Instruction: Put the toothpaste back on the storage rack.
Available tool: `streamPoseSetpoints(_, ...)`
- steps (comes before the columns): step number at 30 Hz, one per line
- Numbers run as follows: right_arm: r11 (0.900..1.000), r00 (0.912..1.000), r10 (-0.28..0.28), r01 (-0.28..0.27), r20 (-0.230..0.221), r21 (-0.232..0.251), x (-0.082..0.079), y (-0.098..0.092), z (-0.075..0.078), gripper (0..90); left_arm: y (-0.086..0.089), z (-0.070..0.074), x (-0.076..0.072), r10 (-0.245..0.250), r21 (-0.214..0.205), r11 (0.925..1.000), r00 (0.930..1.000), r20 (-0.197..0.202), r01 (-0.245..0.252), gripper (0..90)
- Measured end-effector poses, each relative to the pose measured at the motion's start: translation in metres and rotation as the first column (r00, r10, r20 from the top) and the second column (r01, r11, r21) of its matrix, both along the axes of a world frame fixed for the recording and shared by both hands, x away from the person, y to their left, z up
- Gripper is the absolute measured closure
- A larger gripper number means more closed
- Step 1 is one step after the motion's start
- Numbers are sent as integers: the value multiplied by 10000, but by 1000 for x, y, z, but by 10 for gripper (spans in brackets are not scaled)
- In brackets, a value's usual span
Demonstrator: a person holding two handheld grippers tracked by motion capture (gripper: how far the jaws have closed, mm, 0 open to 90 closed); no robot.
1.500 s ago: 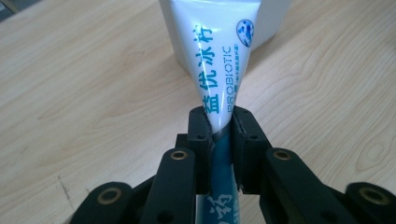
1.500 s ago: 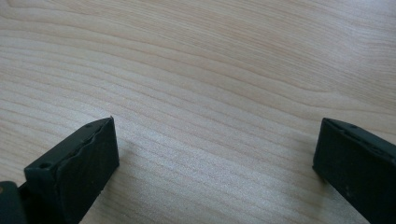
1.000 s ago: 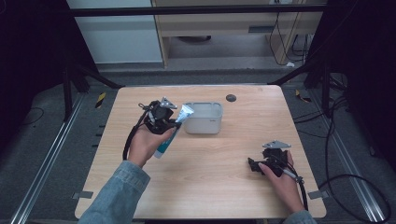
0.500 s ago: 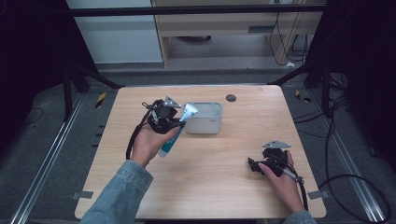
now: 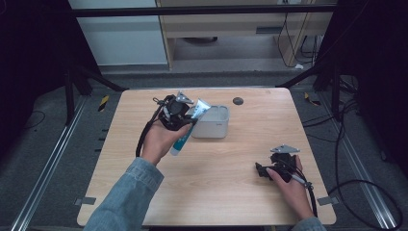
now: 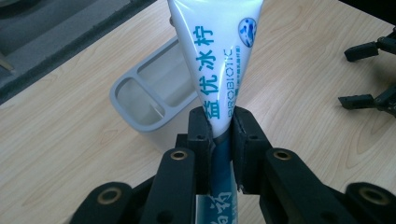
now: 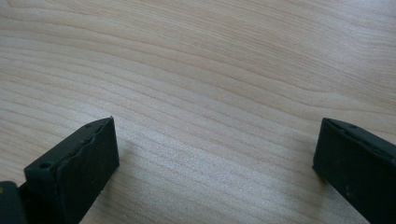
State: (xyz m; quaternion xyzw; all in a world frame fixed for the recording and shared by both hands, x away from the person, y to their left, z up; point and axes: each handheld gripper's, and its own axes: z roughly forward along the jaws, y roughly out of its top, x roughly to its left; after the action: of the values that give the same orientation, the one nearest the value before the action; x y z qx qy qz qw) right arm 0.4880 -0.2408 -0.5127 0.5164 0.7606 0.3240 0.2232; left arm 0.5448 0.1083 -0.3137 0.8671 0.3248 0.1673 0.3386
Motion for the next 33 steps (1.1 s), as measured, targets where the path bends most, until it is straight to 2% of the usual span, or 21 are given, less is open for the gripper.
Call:
streamPoseSetpoints(7,10000,10000,-3,3,-24,41,0,0,0,4,-18,10,7,-174,66,9998,9997,182,173,787)
streamPoseSetpoints(12,10000,10000,11,-11,-24,-17,0,0,0,4,-32,19,14,-240,-112,9996,9991,353,244,787)
streamPoseSetpoints(25,10000,10000,10,-10,-6,-40,0,0,0,4,-47,29,29,-246,-268,9993,9985,482,259,787)
streamPoseSetpoints(33,10000,10000,8,-8,-8,-39,0,0,0,4,-53,38,39,-52,-424,9991,9976,692,82,787)
